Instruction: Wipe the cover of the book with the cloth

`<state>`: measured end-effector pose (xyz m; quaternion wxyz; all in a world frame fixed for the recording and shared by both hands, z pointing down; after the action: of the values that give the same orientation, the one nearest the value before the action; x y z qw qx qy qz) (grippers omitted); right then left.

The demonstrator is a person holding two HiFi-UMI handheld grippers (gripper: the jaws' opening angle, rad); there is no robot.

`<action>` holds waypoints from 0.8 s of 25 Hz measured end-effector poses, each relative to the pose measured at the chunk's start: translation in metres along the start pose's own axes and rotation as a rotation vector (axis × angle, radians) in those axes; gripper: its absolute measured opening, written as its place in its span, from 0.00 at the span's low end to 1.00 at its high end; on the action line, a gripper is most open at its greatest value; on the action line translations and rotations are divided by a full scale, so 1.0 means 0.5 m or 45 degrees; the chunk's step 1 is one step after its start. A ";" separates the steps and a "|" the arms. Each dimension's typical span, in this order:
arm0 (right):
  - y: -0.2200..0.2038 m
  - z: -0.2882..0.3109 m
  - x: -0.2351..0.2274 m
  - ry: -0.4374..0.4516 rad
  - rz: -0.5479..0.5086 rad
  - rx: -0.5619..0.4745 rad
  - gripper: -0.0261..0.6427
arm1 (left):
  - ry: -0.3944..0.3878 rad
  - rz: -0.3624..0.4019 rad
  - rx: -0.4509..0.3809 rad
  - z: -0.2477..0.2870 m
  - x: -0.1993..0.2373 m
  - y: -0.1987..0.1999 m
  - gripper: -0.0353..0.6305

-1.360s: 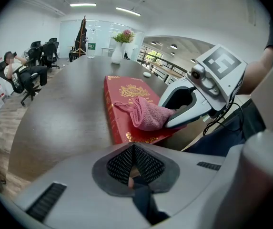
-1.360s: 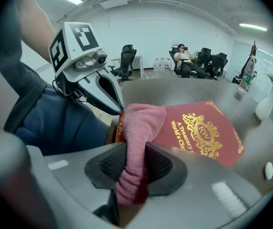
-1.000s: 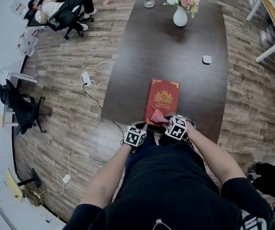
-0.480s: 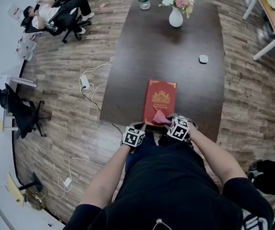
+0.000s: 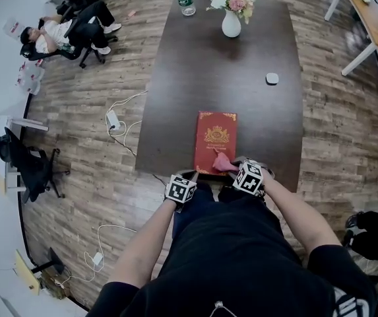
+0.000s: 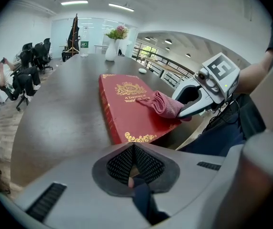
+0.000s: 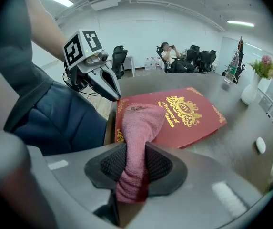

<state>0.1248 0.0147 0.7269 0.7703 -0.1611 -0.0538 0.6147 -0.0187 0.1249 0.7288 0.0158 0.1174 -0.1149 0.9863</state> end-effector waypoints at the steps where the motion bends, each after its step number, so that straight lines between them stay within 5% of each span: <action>1: -0.003 0.000 -0.001 -0.001 0.009 -0.001 0.21 | -0.005 0.008 0.006 0.000 0.001 0.001 0.05; 12: -0.048 -0.003 -0.003 -0.067 0.108 0.077 0.21 | -0.064 0.154 0.080 0.002 0.005 0.006 0.05; 20: -0.054 -0.013 0.008 -0.125 0.351 0.136 0.21 | -0.142 0.271 0.083 -0.022 0.032 0.045 0.05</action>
<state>0.1526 0.0122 0.7285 0.6826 -0.0954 -0.0361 0.7236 -0.0381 0.1057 0.7170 -0.0990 0.1596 -0.0953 0.9776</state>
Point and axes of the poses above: the fingertips, and each gripper's own axes: z forward along the fingers, x to its left, y out of its top, the point moved 5 cm from there along -z, backward along the fingers, and after that the axes turned 15 degrees about x, right-handed, at the moved point
